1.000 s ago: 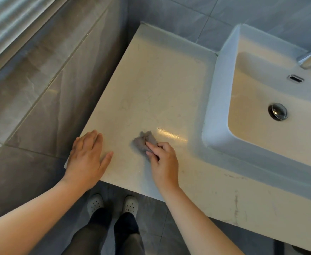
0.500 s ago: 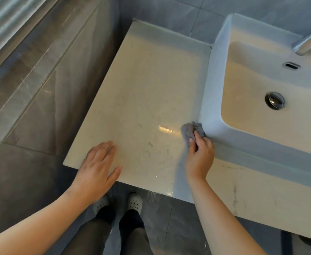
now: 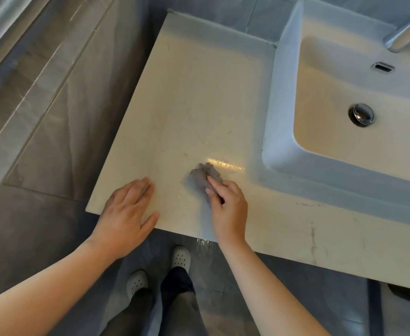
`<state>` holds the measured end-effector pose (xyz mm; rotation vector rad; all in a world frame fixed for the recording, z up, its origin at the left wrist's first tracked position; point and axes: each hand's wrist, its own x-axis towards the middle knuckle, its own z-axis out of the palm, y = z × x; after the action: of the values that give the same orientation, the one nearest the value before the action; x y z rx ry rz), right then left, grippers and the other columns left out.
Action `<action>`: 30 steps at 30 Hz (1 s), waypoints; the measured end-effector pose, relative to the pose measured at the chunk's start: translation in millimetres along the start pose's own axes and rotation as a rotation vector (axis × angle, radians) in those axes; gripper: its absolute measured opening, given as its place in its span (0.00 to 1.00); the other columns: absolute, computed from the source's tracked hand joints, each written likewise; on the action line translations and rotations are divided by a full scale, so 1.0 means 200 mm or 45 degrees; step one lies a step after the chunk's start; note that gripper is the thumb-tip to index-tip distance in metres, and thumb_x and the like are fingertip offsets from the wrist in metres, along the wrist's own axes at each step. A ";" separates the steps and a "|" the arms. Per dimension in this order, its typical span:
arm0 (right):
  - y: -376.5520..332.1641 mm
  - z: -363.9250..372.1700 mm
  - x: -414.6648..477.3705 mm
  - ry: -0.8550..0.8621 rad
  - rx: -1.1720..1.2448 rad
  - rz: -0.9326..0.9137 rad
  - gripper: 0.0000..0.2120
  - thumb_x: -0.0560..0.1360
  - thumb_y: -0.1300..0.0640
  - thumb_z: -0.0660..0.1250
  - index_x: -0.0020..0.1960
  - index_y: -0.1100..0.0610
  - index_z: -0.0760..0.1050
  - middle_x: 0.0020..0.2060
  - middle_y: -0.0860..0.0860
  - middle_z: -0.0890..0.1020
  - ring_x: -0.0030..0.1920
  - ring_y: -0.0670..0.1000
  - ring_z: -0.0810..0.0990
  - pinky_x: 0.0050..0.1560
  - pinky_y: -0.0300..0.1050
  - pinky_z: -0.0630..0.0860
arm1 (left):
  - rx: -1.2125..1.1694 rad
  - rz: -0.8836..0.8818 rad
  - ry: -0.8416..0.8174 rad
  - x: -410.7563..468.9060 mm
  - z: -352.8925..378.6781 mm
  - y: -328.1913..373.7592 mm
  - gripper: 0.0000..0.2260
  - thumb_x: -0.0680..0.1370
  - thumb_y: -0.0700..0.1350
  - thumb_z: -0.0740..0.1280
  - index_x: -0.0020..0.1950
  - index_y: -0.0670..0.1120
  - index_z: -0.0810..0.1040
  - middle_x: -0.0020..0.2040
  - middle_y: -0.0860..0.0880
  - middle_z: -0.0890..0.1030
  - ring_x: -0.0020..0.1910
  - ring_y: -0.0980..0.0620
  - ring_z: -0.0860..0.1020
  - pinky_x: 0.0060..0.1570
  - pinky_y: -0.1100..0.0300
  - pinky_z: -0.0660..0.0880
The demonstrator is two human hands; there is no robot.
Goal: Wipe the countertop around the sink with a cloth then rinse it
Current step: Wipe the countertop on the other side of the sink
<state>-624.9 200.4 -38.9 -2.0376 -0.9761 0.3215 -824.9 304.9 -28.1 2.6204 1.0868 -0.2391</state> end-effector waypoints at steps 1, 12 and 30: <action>-0.01 -0.05 -0.01 0.058 0.033 0.025 0.14 0.75 0.61 0.68 0.60 0.54 0.79 0.45 0.48 0.79 0.45 0.49 0.77 0.45 0.37 0.74 | 0.001 -0.004 -0.006 0.00 0.00 0.00 0.33 0.77 0.62 0.48 0.74 0.42 0.64 0.74 0.46 0.64 0.71 0.44 0.63 0.69 0.50 0.61; 0.26 -0.22 0.01 0.400 -0.211 0.349 0.15 0.77 0.60 0.65 0.63 0.55 0.76 0.48 0.54 0.77 0.49 0.53 0.75 0.48 0.40 0.70 | 0.014 0.036 -0.029 0.01 -0.01 0.00 0.32 0.76 0.60 0.51 0.72 0.40 0.67 0.72 0.43 0.67 0.69 0.41 0.66 0.66 0.45 0.65; -0.11 -0.02 -0.34 0.137 0.123 0.193 0.14 0.76 0.59 0.67 0.60 0.52 0.78 0.48 0.47 0.77 0.50 0.47 0.76 0.50 0.36 0.73 | 0.059 0.097 -0.072 0.01 -0.05 -0.04 0.34 0.76 0.62 0.46 0.74 0.42 0.63 0.74 0.45 0.64 0.71 0.43 0.63 0.68 0.47 0.61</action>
<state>-680.7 155.7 -27.1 -2.0230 -0.7286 0.3289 -828.4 314.3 -21.6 2.6723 0.9717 -0.3234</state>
